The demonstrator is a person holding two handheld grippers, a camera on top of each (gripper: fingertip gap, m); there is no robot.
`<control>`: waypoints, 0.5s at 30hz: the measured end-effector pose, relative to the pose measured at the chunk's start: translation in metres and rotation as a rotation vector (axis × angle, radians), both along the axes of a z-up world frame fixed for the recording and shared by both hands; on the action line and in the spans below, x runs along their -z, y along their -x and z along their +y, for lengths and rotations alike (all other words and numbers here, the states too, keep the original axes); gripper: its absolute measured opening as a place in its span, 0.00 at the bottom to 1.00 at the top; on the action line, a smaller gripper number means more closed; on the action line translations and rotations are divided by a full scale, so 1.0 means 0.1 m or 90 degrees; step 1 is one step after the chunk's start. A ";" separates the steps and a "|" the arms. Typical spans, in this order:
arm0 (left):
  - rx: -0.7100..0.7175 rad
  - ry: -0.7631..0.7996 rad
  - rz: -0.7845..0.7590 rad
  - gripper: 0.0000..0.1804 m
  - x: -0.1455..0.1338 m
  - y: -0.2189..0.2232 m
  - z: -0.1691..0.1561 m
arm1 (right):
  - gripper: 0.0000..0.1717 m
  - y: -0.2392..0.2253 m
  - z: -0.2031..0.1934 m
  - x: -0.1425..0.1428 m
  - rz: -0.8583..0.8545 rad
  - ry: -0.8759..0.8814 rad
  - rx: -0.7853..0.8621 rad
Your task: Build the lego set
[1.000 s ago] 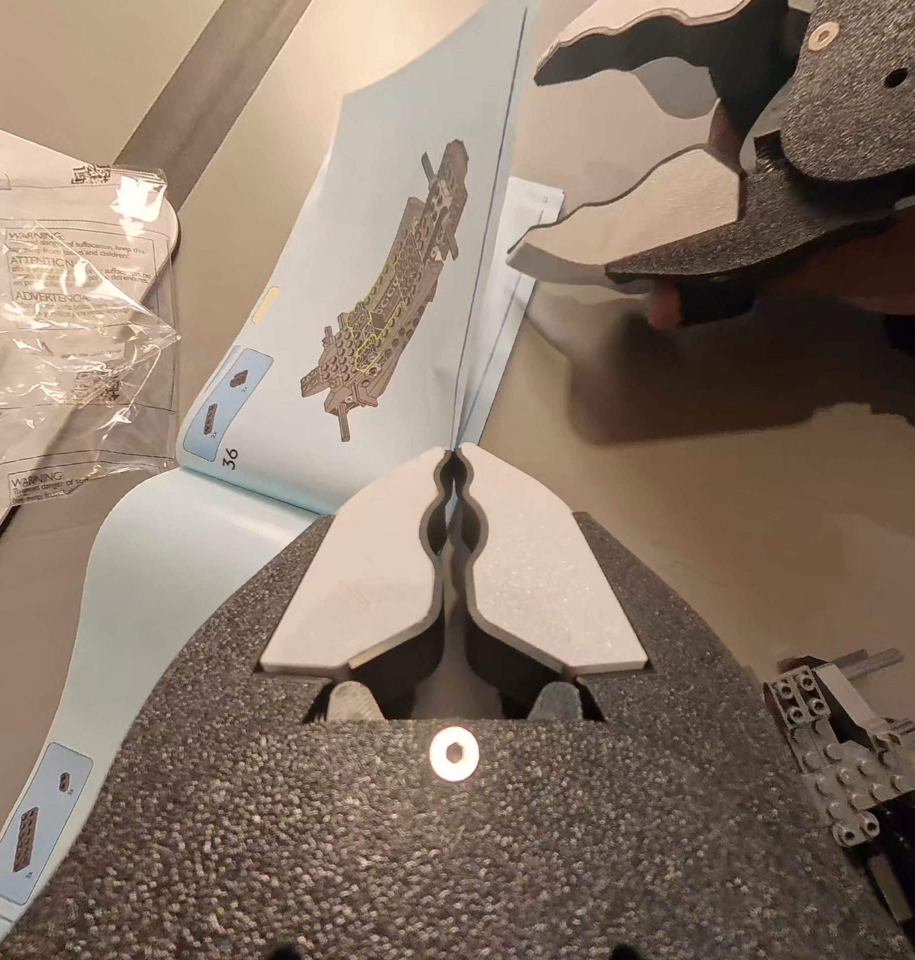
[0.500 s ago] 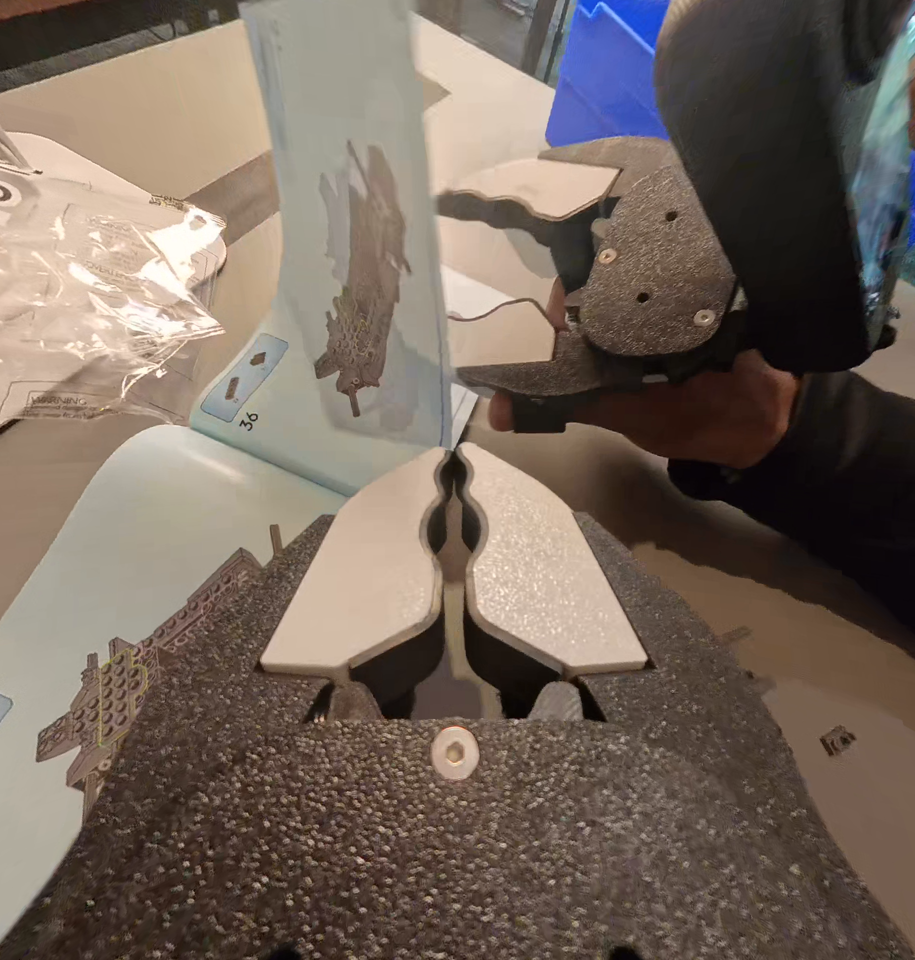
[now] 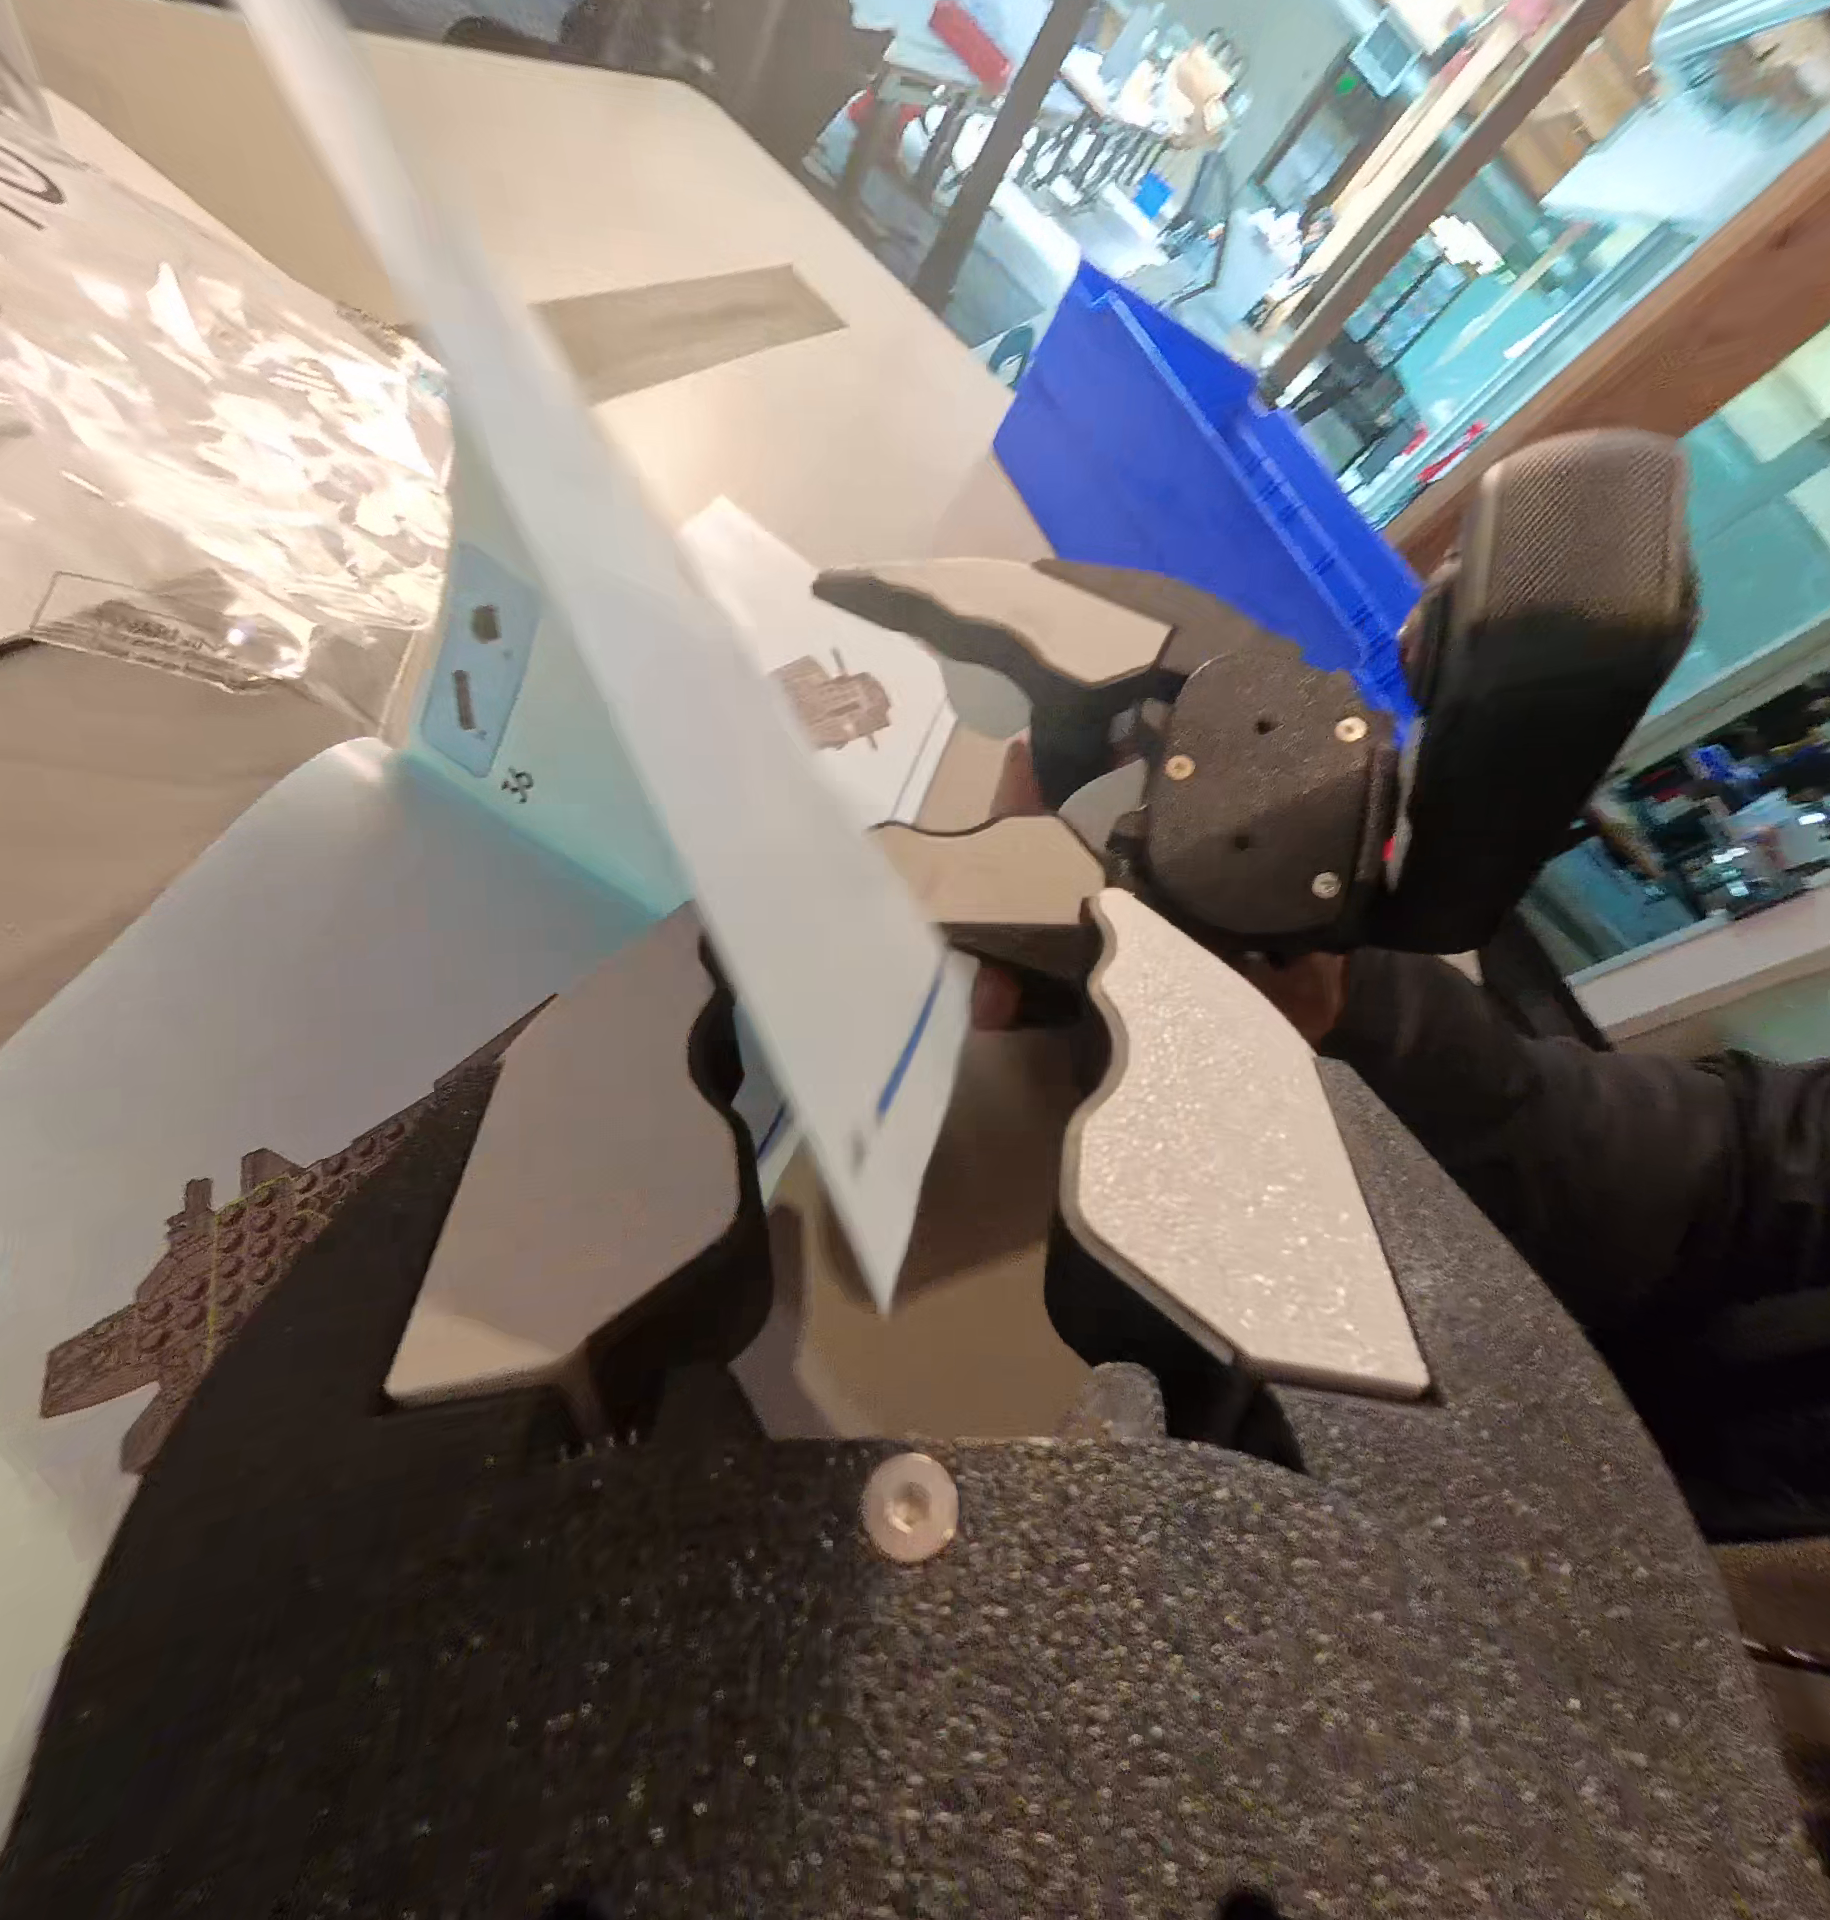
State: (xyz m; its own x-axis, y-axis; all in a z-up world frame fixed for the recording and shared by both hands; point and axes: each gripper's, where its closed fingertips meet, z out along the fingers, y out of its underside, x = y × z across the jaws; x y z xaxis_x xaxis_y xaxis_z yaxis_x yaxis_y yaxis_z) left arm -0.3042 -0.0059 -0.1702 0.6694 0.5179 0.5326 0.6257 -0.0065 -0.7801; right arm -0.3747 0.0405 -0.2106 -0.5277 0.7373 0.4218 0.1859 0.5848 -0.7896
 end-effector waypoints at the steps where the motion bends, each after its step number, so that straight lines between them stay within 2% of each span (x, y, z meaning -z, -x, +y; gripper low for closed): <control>1: 0.010 -0.034 -0.003 0.37 -0.07 -0.03 -0.02 | 0.43 -0.03 -0.04 -0.02 0.009 -0.001 -0.011; 3: 0.019 -0.085 -0.006 0.39 -0.18 -0.07 -0.11 | 0.42 -0.07 -0.09 -0.04 0.027 -0.009 -0.026; 6: -0.006 -0.095 0.000 0.40 -0.24 -0.05 -0.29 | 0.41 -0.10 -0.11 -0.05 0.051 -0.023 -0.038; 12: -0.071 -0.085 -0.074 0.30 -0.07 0.05 -0.60 | 0.40 -0.07 -0.05 -0.05 0.070 -0.025 -0.031; 15: -0.088 -0.038 -0.090 0.29 0.04 0.07 -0.68 | 0.40 -0.06 -0.03 -0.10 0.092 -0.016 -0.033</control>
